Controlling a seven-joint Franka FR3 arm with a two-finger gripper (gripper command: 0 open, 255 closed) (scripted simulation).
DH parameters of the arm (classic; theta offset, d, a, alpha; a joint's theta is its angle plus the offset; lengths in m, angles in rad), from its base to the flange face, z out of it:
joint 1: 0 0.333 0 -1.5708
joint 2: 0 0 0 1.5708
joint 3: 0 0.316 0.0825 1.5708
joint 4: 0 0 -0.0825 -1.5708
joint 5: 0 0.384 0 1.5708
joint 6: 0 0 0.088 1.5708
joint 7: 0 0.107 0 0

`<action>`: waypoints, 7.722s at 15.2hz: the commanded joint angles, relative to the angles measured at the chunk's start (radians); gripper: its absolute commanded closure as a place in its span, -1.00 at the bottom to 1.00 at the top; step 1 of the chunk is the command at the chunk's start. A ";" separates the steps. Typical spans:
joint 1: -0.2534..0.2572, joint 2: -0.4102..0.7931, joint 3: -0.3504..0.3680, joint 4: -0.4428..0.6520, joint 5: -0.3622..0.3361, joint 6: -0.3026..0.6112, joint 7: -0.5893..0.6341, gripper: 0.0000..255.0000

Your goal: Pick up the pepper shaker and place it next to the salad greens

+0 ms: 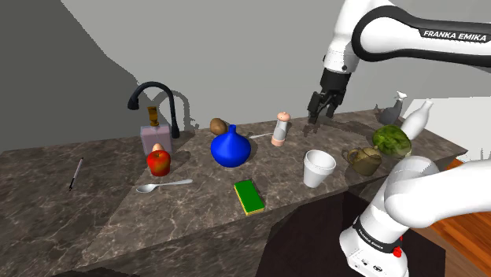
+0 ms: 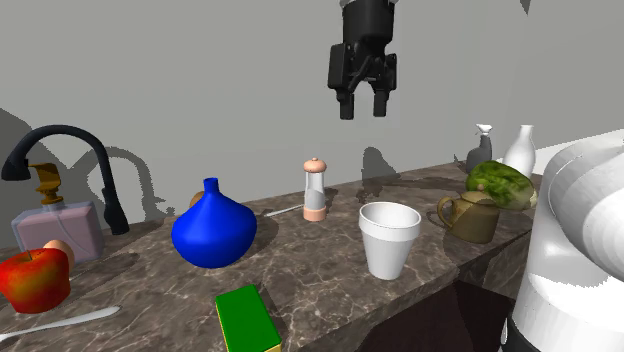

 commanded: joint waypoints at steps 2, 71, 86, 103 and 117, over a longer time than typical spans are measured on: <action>-0.005 0.025 -0.010 -0.001 -0.014 0.028 -0.015 -1.00; -0.095 0.750 -0.198 0.464 -0.177 0.379 -0.322 1.00; -0.091 0.740 -0.193 0.653 -0.167 0.181 -0.351 1.00; -0.112 0.765 -0.216 0.878 -0.155 -0.009 -0.431 1.00; -0.273 0.774 -0.398 0.881 -0.121 0.047 -0.769 1.00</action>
